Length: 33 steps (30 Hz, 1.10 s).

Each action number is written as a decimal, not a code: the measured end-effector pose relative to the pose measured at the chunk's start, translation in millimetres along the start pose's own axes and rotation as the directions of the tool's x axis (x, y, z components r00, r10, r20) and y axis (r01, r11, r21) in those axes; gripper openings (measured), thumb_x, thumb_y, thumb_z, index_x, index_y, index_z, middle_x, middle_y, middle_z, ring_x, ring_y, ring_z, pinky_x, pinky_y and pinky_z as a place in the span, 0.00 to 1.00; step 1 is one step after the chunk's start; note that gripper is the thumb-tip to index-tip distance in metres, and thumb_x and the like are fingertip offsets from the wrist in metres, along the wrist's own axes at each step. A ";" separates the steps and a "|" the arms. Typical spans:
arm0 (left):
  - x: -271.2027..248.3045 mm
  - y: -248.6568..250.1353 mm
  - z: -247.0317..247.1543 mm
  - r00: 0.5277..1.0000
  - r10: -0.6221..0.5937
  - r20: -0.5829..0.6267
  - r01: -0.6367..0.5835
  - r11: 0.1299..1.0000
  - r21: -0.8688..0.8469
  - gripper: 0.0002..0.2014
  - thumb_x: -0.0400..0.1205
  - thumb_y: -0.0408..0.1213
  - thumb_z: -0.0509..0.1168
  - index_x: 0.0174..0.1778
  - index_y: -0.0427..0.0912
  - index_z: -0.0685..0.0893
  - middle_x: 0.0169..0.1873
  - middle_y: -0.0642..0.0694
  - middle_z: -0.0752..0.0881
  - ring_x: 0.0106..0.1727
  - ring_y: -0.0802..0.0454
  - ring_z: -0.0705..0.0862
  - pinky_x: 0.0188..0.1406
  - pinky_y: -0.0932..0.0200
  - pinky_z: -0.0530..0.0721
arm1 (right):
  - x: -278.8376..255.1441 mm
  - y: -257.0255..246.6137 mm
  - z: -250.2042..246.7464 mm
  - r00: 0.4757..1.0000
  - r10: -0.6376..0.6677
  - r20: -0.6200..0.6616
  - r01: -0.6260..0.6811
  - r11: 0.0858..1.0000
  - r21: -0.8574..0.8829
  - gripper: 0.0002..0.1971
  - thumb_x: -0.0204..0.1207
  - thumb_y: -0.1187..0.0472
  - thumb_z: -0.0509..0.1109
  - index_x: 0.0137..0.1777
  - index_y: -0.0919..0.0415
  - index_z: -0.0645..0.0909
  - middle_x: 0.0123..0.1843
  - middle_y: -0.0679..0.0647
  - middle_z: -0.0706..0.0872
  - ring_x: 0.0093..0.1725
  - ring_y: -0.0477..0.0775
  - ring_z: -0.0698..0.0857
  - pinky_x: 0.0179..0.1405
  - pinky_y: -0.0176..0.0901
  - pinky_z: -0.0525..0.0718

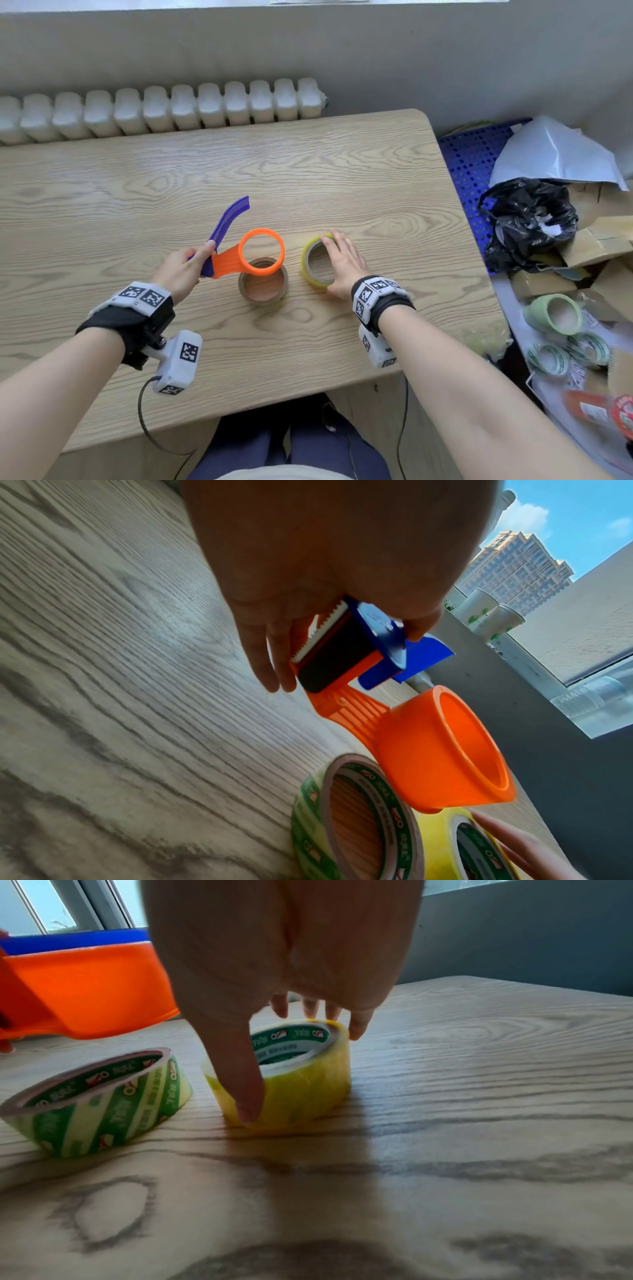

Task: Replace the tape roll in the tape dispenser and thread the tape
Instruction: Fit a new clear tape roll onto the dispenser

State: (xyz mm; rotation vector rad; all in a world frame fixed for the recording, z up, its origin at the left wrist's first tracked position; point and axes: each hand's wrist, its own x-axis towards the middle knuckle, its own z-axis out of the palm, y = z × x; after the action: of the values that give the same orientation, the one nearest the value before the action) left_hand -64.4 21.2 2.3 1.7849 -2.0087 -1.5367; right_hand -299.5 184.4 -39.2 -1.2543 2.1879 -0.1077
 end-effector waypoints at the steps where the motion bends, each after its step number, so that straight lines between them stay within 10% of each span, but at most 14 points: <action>1: -0.9 0.8 0.0 1.000 0.005 -0.002 -0.005 1.000 -0.007 0.27 0.66 0.69 0.53 0.35 0.51 0.85 0.44 0.32 0.90 0.54 0.29 0.86 0.59 0.36 0.82 | 0.9 -0.4 -1.6 1.000 -0.006 -0.003 0.006 1.000 -0.010 0.52 0.60 0.66 0.80 0.81 0.54 0.52 0.84 0.56 0.50 0.84 0.58 0.50 0.79 0.53 0.60; 7: 0.2 -1.4 -6.9 1.000 0.004 -0.013 -0.005 0.997 -0.073 0.26 0.84 0.53 0.55 0.47 0.32 0.86 0.36 0.37 0.86 0.44 0.38 0.84 0.57 0.39 0.82 | -2.8 -5.3 -24.6 0.992 0.044 -0.120 -0.033 0.995 0.099 0.54 0.56 0.57 0.83 0.79 0.61 0.55 0.77 0.62 0.61 0.76 0.63 0.65 0.73 0.52 0.70; 16: -13.0 27.6 -25.6 0.992 0.096 -0.076 -0.097 0.995 -0.016 0.34 0.69 0.67 0.56 0.32 0.35 0.85 0.32 0.35 0.84 0.36 0.41 0.82 0.51 0.39 0.84 | -14.1 -48.9 -93.6 0.918 -0.077 -0.389 0.209 0.928 0.309 0.51 0.55 0.51 0.83 0.76 0.58 0.59 0.71 0.59 0.69 0.72 0.58 0.70 0.74 0.46 0.68; 26: -21.7 61.1 -30.9 0.962 0.242 -0.126 -0.227 0.965 0.128 0.26 0.82 0.56 0.56 0.23 0.42 0.77 0.24 0.44 0.79 0.28 0.45 0.76 0.31 0.53 0.69 | -27.5 -106.6 -106.7 0.906 -0.297 -0.302 0.360 0.916 0.179 0.55 0.54 0.42 0.81 0.78 0.55 0.55 0.71 0.57 0.71 0.70 0.56 0.73 0.70 0.54 0.75; 33: -23.0 68.4 -38.4 0.949 0.298 -0.099 -0.283 0.948 0.147 0.28 0.79 0.62 0.53 0.25 0.41 0.77 0.25 0.42 0.81 0.29 0.44 0.78 0.38 0.51 0.75 | -31.0 -116.8 -108.1 0.878 -0.353 -0.325 0.394 0.916 0.070 0.53 0.56 0.43 0.81 0.77 0.56 0.56 0.71 0.58 0.71 0.70 0.56 0.72 0.69 0.54 0.76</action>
State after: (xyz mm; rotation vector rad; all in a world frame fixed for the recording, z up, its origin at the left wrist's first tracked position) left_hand -83.2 4.4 80.1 1.4908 -2.2365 -1.2094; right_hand -258.1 121.6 104.4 -1.6601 2.1104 -0.6363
